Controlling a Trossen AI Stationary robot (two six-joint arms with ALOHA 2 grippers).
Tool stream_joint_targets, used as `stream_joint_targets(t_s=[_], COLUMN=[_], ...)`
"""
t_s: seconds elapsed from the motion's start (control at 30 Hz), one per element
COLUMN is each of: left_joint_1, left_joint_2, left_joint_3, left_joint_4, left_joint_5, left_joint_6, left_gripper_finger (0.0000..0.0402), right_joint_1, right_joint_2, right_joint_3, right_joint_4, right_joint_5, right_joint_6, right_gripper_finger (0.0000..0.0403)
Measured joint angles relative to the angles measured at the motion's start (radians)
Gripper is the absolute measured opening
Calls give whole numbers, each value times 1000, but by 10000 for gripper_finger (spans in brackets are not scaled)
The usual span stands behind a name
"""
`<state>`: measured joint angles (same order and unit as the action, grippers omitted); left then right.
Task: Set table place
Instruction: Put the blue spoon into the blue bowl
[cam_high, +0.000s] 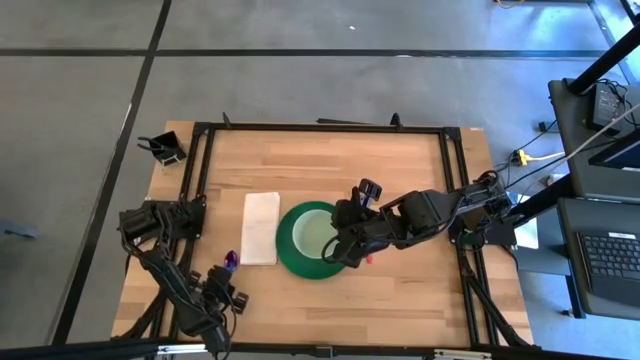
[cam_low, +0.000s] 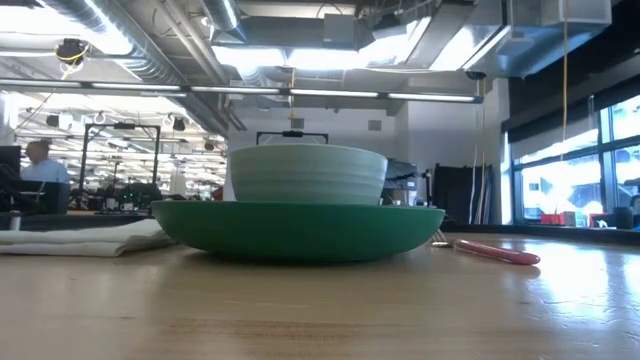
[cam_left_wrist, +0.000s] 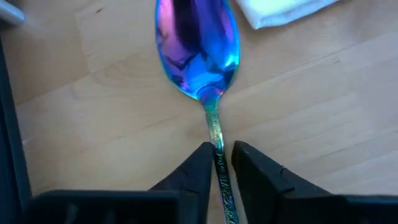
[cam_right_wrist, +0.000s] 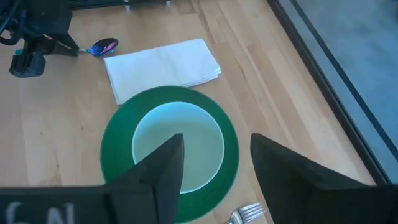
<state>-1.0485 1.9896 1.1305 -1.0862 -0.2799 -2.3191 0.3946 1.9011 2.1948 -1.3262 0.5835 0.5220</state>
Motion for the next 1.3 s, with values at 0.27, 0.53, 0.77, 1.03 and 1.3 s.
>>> stream_joint_targets(t_s=[0.27, 0.53, 0.77, 1.03, 1.3], left_joint_1=[1, 23, 25, 51, 122], left_joint_2=[0, 25, 26, 23, 21], left_joint_3=[3, 97, 137, 229, 444], left_joint_4=[8, -84, -59, -137, -329], left_joint_5=[-23, -44, -166, -223, -308], left_joint_6=[20, 52, 53, 88, 223], left_gripper_finger=[11, 4, 2, 2, 2], right_joint_1=[0, 0, 0, 0, 0], right_joint_2=[0, 0, 0, 0, 0], right_joint_3=[0, 0, 0, 0, 0], right_joint_4=[0, 24, 33, 37, 37], right_joint_5=[-2, -2, -1, -1, -1], right_joint_6=[0, -3, -3, -3, -3], right_gripper_finger=[187, 187, 187, 187, 187])
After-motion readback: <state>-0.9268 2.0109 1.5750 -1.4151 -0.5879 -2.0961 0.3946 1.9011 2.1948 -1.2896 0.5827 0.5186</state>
